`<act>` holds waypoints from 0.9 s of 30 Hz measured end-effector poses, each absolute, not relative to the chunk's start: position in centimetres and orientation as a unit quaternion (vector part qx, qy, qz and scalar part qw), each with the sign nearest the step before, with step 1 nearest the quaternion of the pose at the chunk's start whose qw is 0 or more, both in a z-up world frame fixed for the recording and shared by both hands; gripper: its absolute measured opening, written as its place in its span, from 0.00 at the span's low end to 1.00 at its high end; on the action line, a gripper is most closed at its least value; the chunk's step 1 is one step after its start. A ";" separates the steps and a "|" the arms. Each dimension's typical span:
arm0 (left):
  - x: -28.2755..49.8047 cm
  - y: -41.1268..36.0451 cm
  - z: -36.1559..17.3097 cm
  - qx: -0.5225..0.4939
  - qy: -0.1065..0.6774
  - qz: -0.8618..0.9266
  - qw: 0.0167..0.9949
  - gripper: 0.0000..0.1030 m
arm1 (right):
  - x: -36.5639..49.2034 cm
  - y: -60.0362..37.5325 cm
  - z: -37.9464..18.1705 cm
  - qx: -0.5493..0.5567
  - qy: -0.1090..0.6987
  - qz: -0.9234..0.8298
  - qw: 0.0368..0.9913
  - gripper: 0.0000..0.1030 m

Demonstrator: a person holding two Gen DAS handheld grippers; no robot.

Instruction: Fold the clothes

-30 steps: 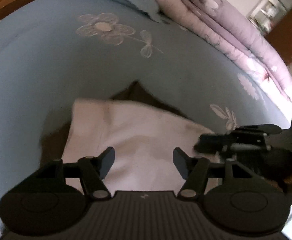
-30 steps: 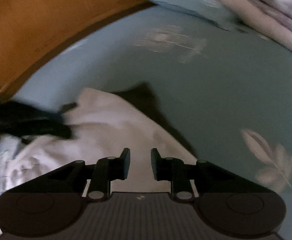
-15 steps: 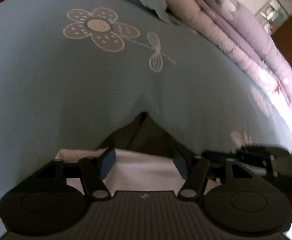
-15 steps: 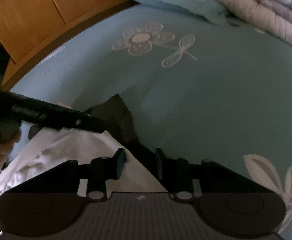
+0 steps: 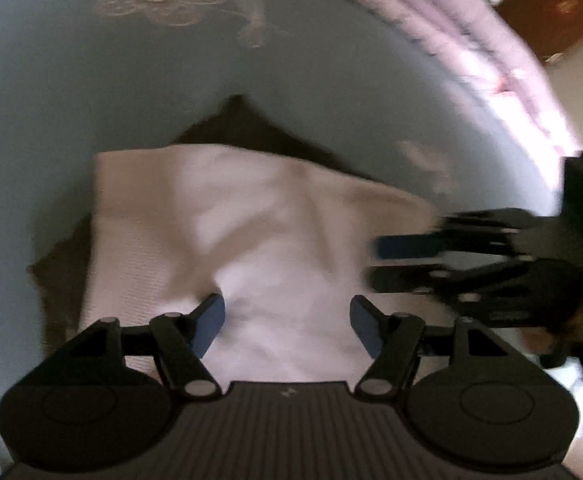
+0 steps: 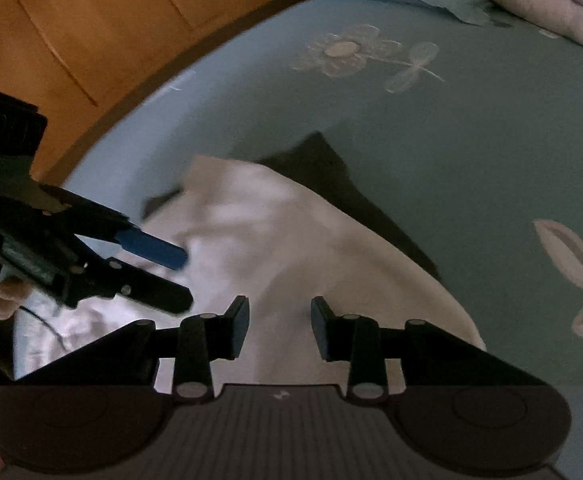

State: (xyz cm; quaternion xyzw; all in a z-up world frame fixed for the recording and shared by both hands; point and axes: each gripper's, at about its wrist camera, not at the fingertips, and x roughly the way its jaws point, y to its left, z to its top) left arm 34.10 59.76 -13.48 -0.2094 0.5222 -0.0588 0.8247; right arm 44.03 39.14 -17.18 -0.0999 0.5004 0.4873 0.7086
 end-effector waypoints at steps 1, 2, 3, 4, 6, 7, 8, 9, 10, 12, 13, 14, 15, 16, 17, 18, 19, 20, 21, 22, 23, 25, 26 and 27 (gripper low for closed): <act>34.1 60.2 -13.7 -0.221 0.519 -0.061 0.824 0.65 | 44.2 38.9 -17.3 -0.099 0.499 0.484 0.712 0.37; 34.2 60.4 -13.7 -0.222 0.514 -0.060 0.826 0.65 | 44.3 38.8 -17.4 -0.097 0.498 0.482 0.715 0.37; 34.3 60.6 -13.6 -0.222 0.510 -0.058 0.829 0.64 | 44.4 38.6 -17.5 -0.099 0.496 0.479 0.718 0.36; 34.5 60.6 -13.6 -0.220 0.510 -0.056 0.830 0.64 | 44.4 38.6 -17.4 -0.106 0.490 0.474 0.724 0.35; 34.8 60.7 -13.5 -0.214 0.510 -0.053 0.831 0.64 | 44.6 38.7 -17.3 -0.108 0.486 0.464 0.732 0.35; 35.0 60.7 -13.4 -0.212 0.510 -0.052 0.832 0.64 | 44.6 38.7 -17.3 -0.103 0.491 0.460 0.733 0.35; 34.8 60.7 -13.1 -0.213 0.511 -0.049 0.831 0.63 | 44.5 38.6 -17.2 -0.099 0.492 0.456 0.735 0.35; 34.6 60.7 -12.8 -0.215 0.513 -0.046 0.830 0.62 | 44.2 38.6 -16.8 -0.098 0.493 0.455 0.735 0.36; 34.2 60.5 -12.2 -0.210 0.516 -0.044 0.829 0.62 | 43.7 38.4 -16.3 -0.101 0.492 0.458 0.734 0.37; 32.5 60.0 -10.5 -0.200 0.511 -0.056 0.834 0.64 | 42.7 38.0 -15.3 -0.108 0.488 0.463 0.732 0.41; 31.7 59.8 -9.9 -0.198 0.514 -0.064 0.832 0.66 | 42.1 37.6 -14.9 -0.102 0.491 0.468 0.728 0.41; 30.9 59.6 -9.4 -0.195 0.519 -0.072 0.829 0.67 | 41.5 37.2 -14.7 -0.088 0.499 0.473 0.721 0.41; 29.9 59.1 -9.0 -0.192 0.529 -0.084 0.822 0.67 | 41.0 36.8 -14.6 -0.075 0.507 0.478 0.713 0.41; 29.1 58.7 -8.9 -0.188 0.537 -0.097 0.816 0.67 | 40.4 36.4 -14.5 -0.061 0.516 0.483 0.705 0.41; 28.3 58.2 -8.9 -0.181 0.544 -0.112 0.811 0.67 | 39.8 36.1 -14.7 -0.046 0.528 0.490 0.692 0.41; 27.5 57.6 -9.2 -0.170 0.555 -0.122 0.805 0.67 | 39.0 35.8 -15.2 -0.040 0.540 0.495 0.680 0.41; 27.0 57.2 -9.8 -0.156 0.566 -0.126 0.800 0.67 | 38.0 35.7 -15.9 -0.044 0.548 0.496 0.672 0.41; 26.5 56.7 -10.4 -0.142 0.576 -0.128 0.795 0.67 | 37.2 35.6 -16.6 -0.049 0.556 0.495 0.666 0.41; 26.0 56.6 -11.2 -0.126 0.585 -0.119 0.792 0.67 | 36.6 35.5 -17.2 -0.056 0.561 0.492 0.663 0.41; 25.6 56.7 -12.1 -0.108 0.593 -0.105 0.791 0.67 | 36.0 35.3 -17.8 -0.061 0.564 0.489 0.663 0.41; 25.1 56.9 -13.0 -0.090 0.600 -0.090 0.790 0.66 | 35.5 35.0 -18.3 -0.066 0.565 0.485 0.664 0.41; 24.0 57.7 -13.5 -0.076 0.582 -0.094 0.804 0.61 | 35.1 34.2 -18.8 -0.071 0.560 0.475 0.675 0.41; 23.8 58.2 -13.3 -0.088 0.580 -0.088 0.805 0.59 | 35.1 33.9 -18.6 -0.070 0.560 0.469 0.679 0.41; 23.6 58.4 -13.0 -0.098 0.583 -0.076 0.803 0.58 | 35.0 33.7 -18.4 -0.069 0.561 0.462 0.684 0.41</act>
